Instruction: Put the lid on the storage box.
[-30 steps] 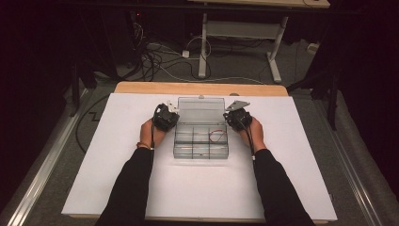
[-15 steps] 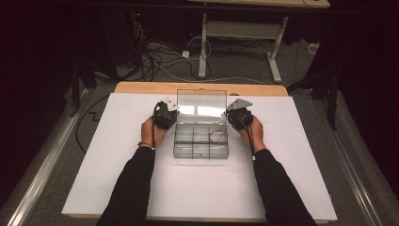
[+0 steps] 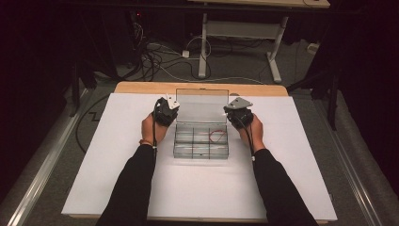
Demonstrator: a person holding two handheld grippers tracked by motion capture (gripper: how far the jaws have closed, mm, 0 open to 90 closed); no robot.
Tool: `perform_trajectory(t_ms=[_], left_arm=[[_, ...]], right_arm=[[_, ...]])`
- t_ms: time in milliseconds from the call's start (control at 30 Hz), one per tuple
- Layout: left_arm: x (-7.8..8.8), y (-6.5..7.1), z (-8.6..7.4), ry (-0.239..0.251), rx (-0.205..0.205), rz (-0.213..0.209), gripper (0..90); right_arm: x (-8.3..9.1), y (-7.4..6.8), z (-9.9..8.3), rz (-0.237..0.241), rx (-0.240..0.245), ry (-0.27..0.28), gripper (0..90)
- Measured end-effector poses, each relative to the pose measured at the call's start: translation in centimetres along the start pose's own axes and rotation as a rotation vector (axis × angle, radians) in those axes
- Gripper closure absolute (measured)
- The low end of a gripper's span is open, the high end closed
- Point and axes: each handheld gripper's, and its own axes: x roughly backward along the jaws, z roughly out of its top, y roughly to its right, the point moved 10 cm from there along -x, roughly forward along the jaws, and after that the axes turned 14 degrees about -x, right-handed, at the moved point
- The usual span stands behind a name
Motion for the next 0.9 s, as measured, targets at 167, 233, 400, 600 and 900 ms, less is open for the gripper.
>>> perform_trajectory(t_ms=[167, 233, 400, 600, 900], left_arm=[[0.4, -0.3, 0.4, 0.012, -0.006, 0.004, 85.6], [0.7, -0.5, 0.7, 0.018, -0.011, 0.009, 85.6], [1.4, -0.9, 1.3, 0.031, -0.015, 0.021, 85.6], [2.2, -1.4, 2.1, 0.043, -0.029, 0.033, 85.6], [3.2, -1.9, 3.0, 0.068, -0.026, 0.044, 85.6]], right_arm=[[0.5, 0.1, 0.6, -0.004, 0.008, 0.024, 90.0], [0.6, 0.1, 0.9, -0.003, 0.01, 0.037, 90.0], [1.1, 0.1, 1.5, -0.016, 0.016, 0.057, 90.0], [1.7, 0.1, 2.4, -0.024, 0.005, 0.075, 90.0], [2.8, 0.1, 3.8, -0.04, -0.008, 0.11, 90.0]])
